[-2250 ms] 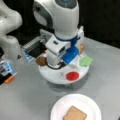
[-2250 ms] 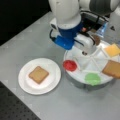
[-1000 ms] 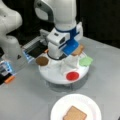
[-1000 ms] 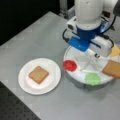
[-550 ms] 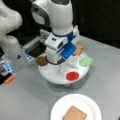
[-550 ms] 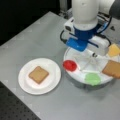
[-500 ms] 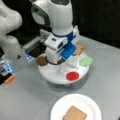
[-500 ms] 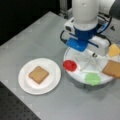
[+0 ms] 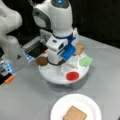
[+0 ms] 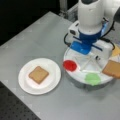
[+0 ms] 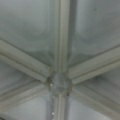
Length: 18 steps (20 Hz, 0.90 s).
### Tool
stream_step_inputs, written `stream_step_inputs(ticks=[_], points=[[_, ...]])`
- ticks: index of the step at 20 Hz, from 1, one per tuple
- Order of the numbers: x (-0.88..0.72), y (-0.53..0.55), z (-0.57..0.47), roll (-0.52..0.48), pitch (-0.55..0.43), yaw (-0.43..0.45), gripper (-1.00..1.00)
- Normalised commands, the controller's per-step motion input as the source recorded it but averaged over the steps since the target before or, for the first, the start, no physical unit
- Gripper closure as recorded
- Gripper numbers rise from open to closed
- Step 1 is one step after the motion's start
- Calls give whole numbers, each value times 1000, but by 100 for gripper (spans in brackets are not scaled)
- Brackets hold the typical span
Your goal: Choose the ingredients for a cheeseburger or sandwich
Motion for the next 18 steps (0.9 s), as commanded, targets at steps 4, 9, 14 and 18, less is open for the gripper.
stream_step_inputs(ticks=[4, 9, 14, 18], points=[[-340, 20, -202, -57, -277, 5, -100], [-318, 28, -181, -49, -247, -9, -100], [-285, 80, -135, -32, -227, -28, -100], [-267, 115, -130, -28, -218, -50, -100]])
